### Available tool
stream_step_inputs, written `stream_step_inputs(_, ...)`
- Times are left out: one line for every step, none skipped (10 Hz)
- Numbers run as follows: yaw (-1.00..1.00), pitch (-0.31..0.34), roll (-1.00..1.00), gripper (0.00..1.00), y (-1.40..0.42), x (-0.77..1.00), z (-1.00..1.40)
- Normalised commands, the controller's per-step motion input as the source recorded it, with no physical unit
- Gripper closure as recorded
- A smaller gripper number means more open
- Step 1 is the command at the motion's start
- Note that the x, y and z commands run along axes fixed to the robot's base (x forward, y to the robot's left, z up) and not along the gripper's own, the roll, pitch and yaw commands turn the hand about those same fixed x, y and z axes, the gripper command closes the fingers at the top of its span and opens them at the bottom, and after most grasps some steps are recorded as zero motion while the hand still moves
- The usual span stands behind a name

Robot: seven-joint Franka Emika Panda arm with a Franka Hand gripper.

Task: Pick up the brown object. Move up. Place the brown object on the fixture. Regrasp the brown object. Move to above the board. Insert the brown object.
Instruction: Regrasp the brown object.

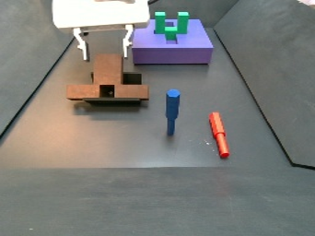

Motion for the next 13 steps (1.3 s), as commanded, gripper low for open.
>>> stream_step_inputs(0.12, 0.074, 0.34, 0.00, -0.02, 0.00, -0.11)
stream_step_inputs(0.09, 0.100, 0.27, 0.00, -0.04, 0.07, -0.10)
stream_step_inputs(0.07, 0.120, 0.17, 0.00, -0.01, 0.08, -0.11)
stream_step_inputs(0.05, 0.114, 0.11, 0.00, -0.01, 0.07, -0.12)
stream_step_inputs(0.02, 0.071, 0.04, 0.00, -0.01, 0.00, -0.15)
stream_step_inputs(0.01, 0.074, 0.03, 0.00, -0.02, 0.00, -0.15)
stream_step_inputs(0.00, 0.071, 0.05, 0.00, -0.01, 0.00, -0.19)
stream_step_inputs(0.00, 0.080, 0.09, 0.00, -0.03, 0.00, -0.20)
stream_step_inputs(0.00, 0.057, 0.09, 0.00, -0.03, 0.00, -0.13)
stream_step_inputs(0.00, 0.046, 0.12, 0.00, -0.03, 0.00, -0.11)
stream_step_inputs(0.00, 0.051, 0.13, 0.00, -0.02, 0.00, -0.06)
stream_step_inputs(0.00, 0.054, 0.14, 0.00, 0.00, 0.00, -0.05)
stream_step_inputs(0.00, 0.043, 0.18, 0.00, -0.01, 0.00, -0.09)
